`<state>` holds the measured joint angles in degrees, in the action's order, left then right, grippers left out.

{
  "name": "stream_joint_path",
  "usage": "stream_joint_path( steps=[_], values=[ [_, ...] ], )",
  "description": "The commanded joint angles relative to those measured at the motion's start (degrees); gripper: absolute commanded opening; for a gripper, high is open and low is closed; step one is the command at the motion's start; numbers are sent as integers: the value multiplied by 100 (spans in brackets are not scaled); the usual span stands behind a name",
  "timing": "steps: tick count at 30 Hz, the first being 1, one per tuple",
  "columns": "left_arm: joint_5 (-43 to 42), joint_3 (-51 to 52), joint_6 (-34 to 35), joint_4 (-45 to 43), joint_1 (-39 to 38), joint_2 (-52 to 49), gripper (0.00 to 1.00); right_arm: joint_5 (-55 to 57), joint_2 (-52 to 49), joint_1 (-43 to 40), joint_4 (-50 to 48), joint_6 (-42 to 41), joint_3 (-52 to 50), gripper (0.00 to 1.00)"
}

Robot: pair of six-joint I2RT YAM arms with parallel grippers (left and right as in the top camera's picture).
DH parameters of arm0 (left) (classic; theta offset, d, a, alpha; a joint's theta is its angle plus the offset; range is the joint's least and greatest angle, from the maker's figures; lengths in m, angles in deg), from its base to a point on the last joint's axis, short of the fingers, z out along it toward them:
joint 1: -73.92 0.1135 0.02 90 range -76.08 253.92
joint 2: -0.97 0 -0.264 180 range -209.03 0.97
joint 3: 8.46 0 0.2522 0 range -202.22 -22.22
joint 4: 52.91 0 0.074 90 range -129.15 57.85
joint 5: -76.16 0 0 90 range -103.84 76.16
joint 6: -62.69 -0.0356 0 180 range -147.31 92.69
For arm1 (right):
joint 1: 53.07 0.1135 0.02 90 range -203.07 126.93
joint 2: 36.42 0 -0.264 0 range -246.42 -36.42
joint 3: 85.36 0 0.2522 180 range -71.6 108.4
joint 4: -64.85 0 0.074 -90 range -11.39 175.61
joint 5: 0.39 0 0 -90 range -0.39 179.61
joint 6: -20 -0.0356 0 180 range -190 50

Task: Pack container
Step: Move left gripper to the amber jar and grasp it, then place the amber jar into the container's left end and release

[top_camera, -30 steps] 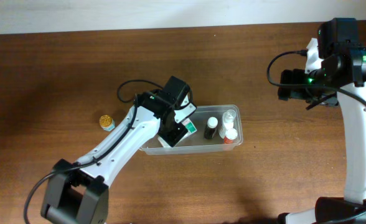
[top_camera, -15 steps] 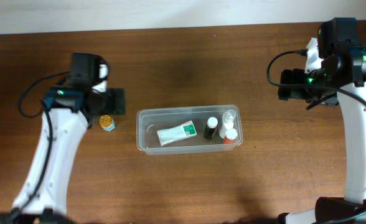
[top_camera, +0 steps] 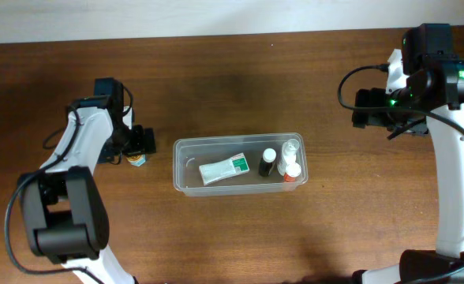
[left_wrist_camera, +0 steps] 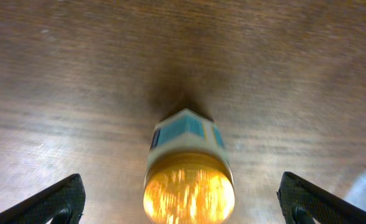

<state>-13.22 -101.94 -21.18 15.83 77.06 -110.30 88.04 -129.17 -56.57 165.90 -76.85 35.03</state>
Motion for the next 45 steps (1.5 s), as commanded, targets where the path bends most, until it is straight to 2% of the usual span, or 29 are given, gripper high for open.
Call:
stream_joint_path(
  steps=[1,4,6,9,17,22,26,29,33,36,38,42,45],
  values=[
    [-109,9,72,-79,13,-315,98,-35,33,-33,-11,48,-35,87],
    [-107,9,72,-70,13,-417,89,-37,33,-33,-9,48,-35,87],
    [-72,9,70,-74,13,-435,69,-37,33,-33,-9,48,-35,87],
    [-66,7,70,-74,13,-435,54,-35,33,-33,-9,48,-35,87],
    [-70,-15,68,22,13,-369,35,-35,33,-33,-7,48,-35,87],
    [-87,-251,52,385,-107,162,33,-37,33,-33,-7,48,-35,87],
    [-92,-529,-22,658,-400,988,33,-37,33,-33,-7,48,-35,87],
    [-87,-553,-334,634,-990,1893,33,-35,33,-33,-13,48,-35,87],
    [-52,-551,-669,643,-1862,2492,33,-37,33,-33,-28,48,-35,87],
    [94,-533,-649,745,-2448,2553,33,-35,33,-33,-26,48,-35,87],
    [240,-420,-321,739,-2680,2481,33,-35,33,-33,-24,48,-35,87],
    [229,-83,216,684,-2765,2201,33,-37,33,-33,-9,48,-35,87],
    [214,223,374,634,-2765,1930,33,-37,33,-33,-7,48,-35,87]
  ],
)
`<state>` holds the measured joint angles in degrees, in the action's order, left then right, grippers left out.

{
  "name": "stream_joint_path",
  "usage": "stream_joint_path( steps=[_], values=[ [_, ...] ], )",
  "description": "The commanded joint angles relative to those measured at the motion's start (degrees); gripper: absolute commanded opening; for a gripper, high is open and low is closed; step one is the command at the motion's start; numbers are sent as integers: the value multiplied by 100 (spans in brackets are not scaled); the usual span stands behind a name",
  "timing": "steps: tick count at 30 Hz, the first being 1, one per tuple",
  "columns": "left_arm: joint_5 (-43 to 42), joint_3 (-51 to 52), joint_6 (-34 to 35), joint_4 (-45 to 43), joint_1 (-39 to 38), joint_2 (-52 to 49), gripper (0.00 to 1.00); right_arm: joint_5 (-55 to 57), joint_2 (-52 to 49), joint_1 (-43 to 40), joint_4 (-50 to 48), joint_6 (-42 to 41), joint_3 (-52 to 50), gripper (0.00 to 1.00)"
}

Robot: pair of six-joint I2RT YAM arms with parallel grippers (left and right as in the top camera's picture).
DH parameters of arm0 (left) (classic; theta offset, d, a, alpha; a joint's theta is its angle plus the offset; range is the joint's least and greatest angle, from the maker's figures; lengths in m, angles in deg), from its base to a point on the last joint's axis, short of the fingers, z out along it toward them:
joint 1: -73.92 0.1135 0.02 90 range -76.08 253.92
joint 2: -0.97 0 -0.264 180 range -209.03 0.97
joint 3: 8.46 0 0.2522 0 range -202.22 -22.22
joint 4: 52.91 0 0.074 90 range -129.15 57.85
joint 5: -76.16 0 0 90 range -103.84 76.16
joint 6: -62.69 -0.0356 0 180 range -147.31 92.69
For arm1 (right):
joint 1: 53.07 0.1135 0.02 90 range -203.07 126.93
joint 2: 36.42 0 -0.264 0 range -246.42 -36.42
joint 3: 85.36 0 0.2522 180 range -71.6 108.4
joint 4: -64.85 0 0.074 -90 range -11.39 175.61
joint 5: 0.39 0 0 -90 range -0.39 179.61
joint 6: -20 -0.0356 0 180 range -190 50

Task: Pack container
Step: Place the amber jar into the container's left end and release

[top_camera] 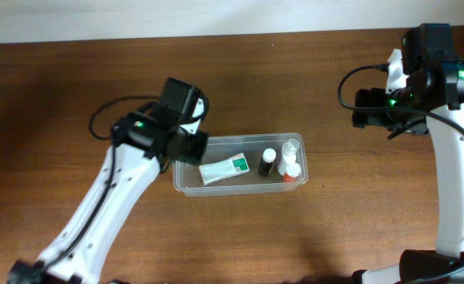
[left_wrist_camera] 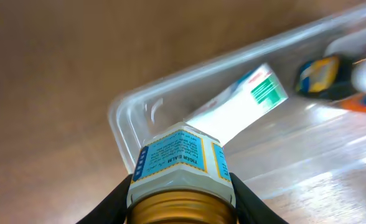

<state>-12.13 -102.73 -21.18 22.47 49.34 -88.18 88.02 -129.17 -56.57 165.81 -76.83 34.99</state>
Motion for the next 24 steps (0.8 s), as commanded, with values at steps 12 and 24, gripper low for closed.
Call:
stream_joint_path(
  steps=[12,24],
  values=[
    [105,570,476,-262,7,-1016,57,-35,33,-33,7,46,-31,87],
    [765,-50,457,-284,20,103,75,-35,33,-33,-13,74,-31,87]
  ],
)
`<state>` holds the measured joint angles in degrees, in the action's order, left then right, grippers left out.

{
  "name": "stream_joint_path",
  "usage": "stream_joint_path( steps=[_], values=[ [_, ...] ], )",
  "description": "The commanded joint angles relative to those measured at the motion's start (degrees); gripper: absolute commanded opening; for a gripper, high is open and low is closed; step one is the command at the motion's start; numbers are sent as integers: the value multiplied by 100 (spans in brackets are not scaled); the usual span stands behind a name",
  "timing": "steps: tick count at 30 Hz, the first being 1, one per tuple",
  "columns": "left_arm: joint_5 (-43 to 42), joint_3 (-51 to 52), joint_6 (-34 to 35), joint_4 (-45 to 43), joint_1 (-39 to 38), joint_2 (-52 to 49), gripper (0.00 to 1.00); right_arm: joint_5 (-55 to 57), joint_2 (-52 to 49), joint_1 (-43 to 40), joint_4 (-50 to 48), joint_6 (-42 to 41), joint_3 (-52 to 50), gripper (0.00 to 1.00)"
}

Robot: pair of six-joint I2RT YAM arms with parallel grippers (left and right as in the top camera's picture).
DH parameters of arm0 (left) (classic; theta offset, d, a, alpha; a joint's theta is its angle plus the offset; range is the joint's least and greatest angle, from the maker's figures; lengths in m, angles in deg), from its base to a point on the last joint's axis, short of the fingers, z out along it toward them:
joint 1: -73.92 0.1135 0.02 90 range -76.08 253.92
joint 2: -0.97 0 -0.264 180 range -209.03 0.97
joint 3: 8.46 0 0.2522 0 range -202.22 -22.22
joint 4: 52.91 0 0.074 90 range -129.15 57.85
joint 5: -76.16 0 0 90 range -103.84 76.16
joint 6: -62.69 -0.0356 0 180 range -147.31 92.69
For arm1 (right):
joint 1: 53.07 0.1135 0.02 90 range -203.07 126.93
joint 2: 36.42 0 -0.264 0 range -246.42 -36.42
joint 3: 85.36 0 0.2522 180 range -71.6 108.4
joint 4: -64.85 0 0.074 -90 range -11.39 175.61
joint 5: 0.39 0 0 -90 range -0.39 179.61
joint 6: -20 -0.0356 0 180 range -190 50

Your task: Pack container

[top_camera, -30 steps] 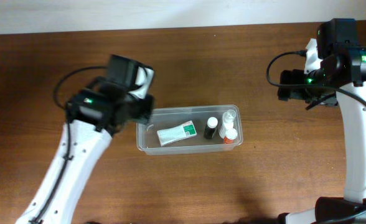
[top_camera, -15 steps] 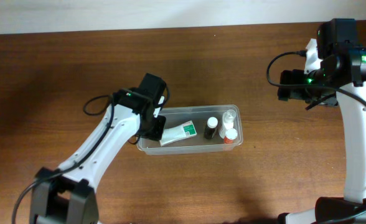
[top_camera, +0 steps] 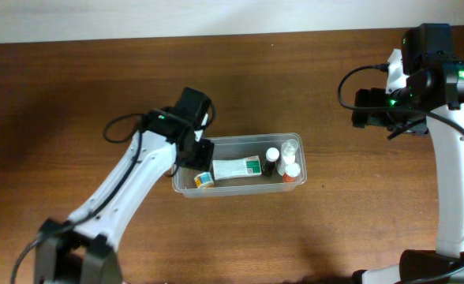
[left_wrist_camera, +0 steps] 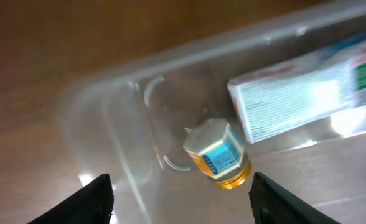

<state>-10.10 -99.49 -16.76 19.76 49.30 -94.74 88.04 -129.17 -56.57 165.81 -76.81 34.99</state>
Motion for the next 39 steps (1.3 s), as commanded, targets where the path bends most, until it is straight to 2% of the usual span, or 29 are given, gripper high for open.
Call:
stream_joint_path(
  steps=[1,2,6,13,18,21,24,28,30,36,39],
  values=[
    [767,-398,17,-37,46,940,86,-37,33,-31,-44,94,-31,87],
    [960,-402,26,-92,92,1117,99,-37,33,-31,-74,107,-31,87],
    [1320,-400,59,-332,581,1554,99,-66,33,-17,-326,227,-31,88],
    [984,-400,719,-584,1965,1495,99,-81,-138,164,-901,365,-31,95],
    [-570,-400,-341,-415,2662,1447,99,-85,-190,162,-861,339,-31,95],
    [-527,-382,-444,-142,2767,1648,100,-85,94,162,-833,293,-31,95],
    [-525,-125,-442,-87,2767,2236,99,-61,662,162,-793,208,-105,96],
    [-531,758,-439,-350,2767,3554,99,57,1884,162,-1285,26,-883,97],
    [-531,1268,-422,-514,2767,4264,99,59,2566,162,-1626,31,-1515,100],
    [-595,2712,-376,-820,2767,6441,99,74,4975,162,-2365,37,-4183,98],
    [-595,2846,-378,-555,2767,6961,99,57,5722,162,-2400,35,-5027,99]
  ],
)
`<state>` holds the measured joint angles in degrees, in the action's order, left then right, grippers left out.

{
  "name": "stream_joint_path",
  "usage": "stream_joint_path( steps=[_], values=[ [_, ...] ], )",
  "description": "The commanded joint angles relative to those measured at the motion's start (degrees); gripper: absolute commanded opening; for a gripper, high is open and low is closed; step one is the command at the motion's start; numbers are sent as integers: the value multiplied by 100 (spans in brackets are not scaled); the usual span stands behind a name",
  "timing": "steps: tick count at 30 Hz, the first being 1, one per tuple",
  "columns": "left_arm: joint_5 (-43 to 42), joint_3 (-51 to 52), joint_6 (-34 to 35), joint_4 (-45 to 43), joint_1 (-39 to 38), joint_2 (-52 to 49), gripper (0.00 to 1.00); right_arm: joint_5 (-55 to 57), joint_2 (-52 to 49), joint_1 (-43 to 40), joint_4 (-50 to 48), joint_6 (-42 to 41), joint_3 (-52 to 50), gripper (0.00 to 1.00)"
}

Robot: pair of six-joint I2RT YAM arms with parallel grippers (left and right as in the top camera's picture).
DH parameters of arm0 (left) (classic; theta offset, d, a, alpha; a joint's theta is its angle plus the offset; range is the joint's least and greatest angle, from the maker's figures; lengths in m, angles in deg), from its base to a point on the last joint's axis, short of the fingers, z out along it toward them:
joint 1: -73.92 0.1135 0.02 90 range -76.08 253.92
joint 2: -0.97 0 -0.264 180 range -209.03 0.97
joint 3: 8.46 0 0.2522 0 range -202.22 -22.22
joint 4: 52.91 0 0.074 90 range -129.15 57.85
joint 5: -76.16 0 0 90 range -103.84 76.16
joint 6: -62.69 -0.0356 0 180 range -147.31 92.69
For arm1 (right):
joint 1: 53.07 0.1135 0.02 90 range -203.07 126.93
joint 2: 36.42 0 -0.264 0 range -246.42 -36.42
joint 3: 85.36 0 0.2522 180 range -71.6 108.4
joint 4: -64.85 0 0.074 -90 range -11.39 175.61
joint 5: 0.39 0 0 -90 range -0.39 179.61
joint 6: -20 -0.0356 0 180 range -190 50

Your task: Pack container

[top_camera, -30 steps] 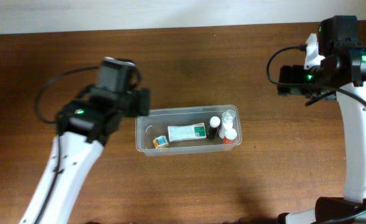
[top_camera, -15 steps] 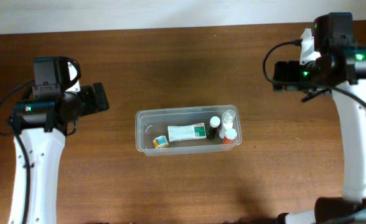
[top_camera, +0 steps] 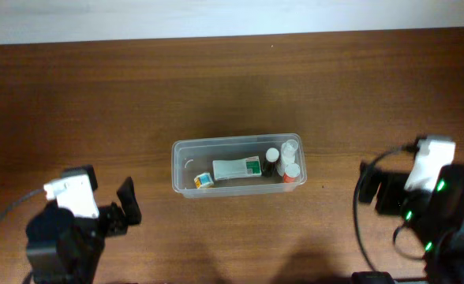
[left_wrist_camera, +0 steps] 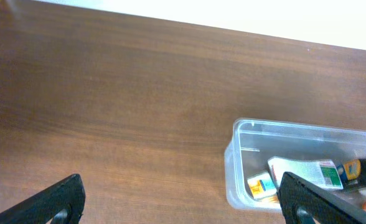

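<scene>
The clear plastic container [top_camera: 181,186] sits mid-table. Inside lie a small jar with a blue-and-orange label [top_camera: 203,180] at its left end, a white-and-green box [top_camera: 237,168], and several small bottles [top_camera: 290,162] at the right end. My left gripper [top_camera: 126,207] is drawn back at the front left, well clear of the container. The left wrist view shows it [left_wrist_camera: 183,208] open and empty, with the container [left_wrist_camera: 238,163], the jar [left_wrist_camera: 261,186] and the box [left_wrist_camera: 306,173] ahead to the right. My right gripper [top_camera: 374,189] is at the front right, its jaws unclear.
Bare brown wooden table [top_camera: 98,102] surrounds the container on all sides. A pale wall edge [top_camera: 216,16] runs along the far side. Cables loop beside both arm bases.
My left gripper was open just above the container's left end; now it is back at the front left, still open. The right arm has moved from the far right to the front right.
First my left gripper stood open around the jar on the table left of the container. Then it was shut on the jar above the container's left end. Then it was open with the jar lying inside. Now both arms sit back near the front edge.
</scene>
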<state>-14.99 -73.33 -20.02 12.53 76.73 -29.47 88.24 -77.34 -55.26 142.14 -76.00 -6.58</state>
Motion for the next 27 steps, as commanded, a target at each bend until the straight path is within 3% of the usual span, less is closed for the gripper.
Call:
stream_joint_path(
  steps=[1,12,18,21,27],
  values=[
    [-103,229,-52,304,24,540,99,33,743,31,-28,-44,-1095,98],
    [-105,229,-52,1556,24,728,99,33,1167,31,98,-44,-2225,98],
    [-105,229,-52,1576,24,728,99,186,1152,31,83,-22,-2328,98],
    [-105,229,-52,1574,24,728,99,52,1285,31,-323,-20,-2341,98],
    [-105,229,-52,1574,24,728,99,-2,2028,33,-1864,824,-2964,98]
  ],
)
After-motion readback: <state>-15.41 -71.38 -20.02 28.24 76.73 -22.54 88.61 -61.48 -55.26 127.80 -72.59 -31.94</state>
